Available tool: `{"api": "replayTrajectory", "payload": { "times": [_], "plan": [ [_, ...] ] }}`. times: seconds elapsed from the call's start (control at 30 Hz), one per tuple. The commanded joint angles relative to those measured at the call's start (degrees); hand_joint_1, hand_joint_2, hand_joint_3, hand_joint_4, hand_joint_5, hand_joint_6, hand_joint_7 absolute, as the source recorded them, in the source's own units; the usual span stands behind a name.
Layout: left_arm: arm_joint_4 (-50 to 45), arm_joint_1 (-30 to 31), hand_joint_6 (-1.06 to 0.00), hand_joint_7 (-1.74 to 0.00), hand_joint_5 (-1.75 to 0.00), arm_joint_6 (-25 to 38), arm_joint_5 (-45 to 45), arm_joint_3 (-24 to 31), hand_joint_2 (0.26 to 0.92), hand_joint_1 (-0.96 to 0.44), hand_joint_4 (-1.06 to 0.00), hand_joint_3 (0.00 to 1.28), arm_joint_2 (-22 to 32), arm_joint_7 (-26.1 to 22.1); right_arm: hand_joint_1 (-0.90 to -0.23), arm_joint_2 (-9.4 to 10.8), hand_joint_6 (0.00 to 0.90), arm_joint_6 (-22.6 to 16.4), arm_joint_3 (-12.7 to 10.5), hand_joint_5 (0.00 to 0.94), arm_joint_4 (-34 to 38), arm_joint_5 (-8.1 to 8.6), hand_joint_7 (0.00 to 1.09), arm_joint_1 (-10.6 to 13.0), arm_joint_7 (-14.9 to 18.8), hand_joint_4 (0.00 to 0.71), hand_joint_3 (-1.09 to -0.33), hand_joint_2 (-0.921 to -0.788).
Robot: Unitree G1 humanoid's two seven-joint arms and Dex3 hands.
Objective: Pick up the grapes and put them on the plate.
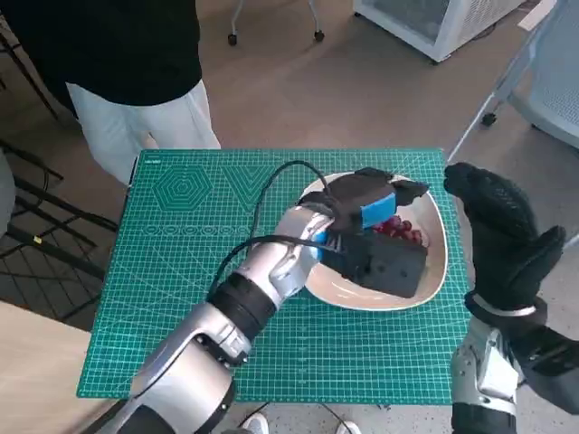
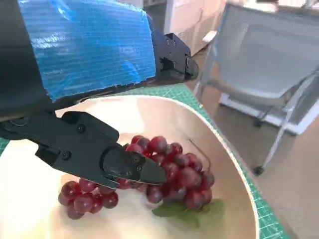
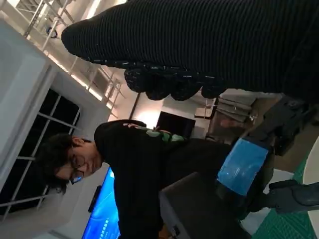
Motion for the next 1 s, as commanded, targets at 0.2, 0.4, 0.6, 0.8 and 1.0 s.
{"api": "replayTrajectory", "payload": {
  "times": [0.2, 0.4, 0.6, 0.8, 1.0],
  "plan": [
    [1.1, 4.4, -0.14, 0.00, 0.00, -13.7, -11.9, 9.6, 0.921, -0.58, 0.00, 0.25, 4.7, -0.9, -0.532, 0.4, 0.122, 0.9, 0.8, 0.000, -0.8, -0.14, 0.33, 1.5, -0.4, 0.272, -0.576, -0.921],
    [0.7, 9.9, -0.13, 0.00, 0.00, -22.1, -23.7, 18.6, 0.921, -0.61, 0.00, 0.39, 4.6, -2.7, -0.530, 0.3, 0.121, 1.5, 1.2, 0.000, -1.6, -0.13, 0.33, 1.5, -0.5, 0.272, -0.576, -0.921],
    [-5.1, 16.6, -0.14, -0.01, -0.01, -27.0, -35.8, 25.9, 0.921, -0.58, -0.03, 0.45, 3.5, -7.8, -0.524, 0.2, 0.120, 2.1, 1.5, 0.000, -1.9, 0.00, 0.33, 1.2, -0.3, 0.272, -0.578, -0.921],
    [-12.1, 22.9, -0.16, -0.01, -0.03, -30.8, -44.6, 30.2, 0.921, -0.54, -0.08, 0.48, 4.1, -13.7, -0.523, 0.4, 0.120, 2.3, 1.9, 0.001, -1.8, 0.49, 0.33, 0.8, 0.2, 0.272, -0.579, -0.921],
    [-18.8, 28.2, -0.17, -0.02, -0.03, -29.7, -50.3, 32.7, 0.921, -0.54, -0.11, 0.50, 5.2, -18.0, -0.523, 0.7, 0.119, 2.3, 2.8, 0.002, -2.5, 0.00, 0.34, 1.0, 0.0, 0.275, -0.579, -0.921]
  ]
}}
